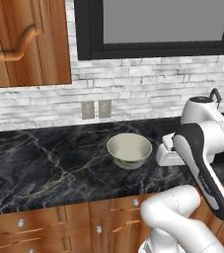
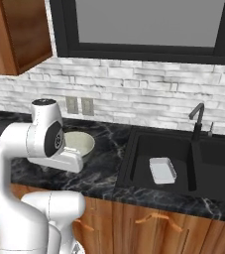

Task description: Place the tupperware in the left basin and the bowl in the right basin of the sink.

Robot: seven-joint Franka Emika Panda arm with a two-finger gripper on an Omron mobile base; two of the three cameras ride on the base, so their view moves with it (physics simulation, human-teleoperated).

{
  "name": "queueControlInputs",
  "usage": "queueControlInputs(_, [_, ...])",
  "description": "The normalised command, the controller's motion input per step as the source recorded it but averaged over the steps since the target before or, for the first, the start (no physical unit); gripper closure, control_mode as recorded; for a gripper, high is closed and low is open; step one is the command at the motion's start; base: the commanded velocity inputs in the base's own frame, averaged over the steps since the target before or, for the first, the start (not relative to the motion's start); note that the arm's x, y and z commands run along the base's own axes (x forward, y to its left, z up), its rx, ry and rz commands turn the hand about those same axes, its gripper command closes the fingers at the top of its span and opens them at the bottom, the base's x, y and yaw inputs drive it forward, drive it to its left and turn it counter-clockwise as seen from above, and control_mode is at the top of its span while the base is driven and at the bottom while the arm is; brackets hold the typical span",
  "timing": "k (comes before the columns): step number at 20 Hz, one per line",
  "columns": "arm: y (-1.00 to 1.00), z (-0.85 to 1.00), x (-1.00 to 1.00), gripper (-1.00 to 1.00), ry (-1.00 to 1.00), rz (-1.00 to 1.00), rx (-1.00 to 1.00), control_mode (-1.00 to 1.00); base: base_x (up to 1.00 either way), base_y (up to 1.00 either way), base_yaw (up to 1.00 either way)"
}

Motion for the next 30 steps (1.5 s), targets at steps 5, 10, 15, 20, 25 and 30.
queueControlInputs(5, [0.15,0.03,0.33,-1.0,0.0,0.0,0.0,-1.0,0.0,0.0,0.0])
queueControlInputs(10, [0.01,0.05,0.52,-1.0,0.0,0.0,0.01,-1.0,0.0,0.0,0.0])
queueControlInputs(15, [0.0,0.0,0.49,-1.0,0.0,0.0,0.01,-1.0,0.0,0.0,0.0])
queueControlInputs(20, [0.0,-0.02,0.47,-1.0,0.0,0.0,0.0,-1.0,0.0,0.0,0.0])
queueControlInputs(25, [0.0,-0.16,0.5,-1.0,0.0,0.0,0.0,-1.0,0.0,0.0,0.0])
queueControlInputs(30, [0.0,-0.32,0.42,-1.0,-0.05,0.0,0.0,-1.0,0.0,0.0,0.0])
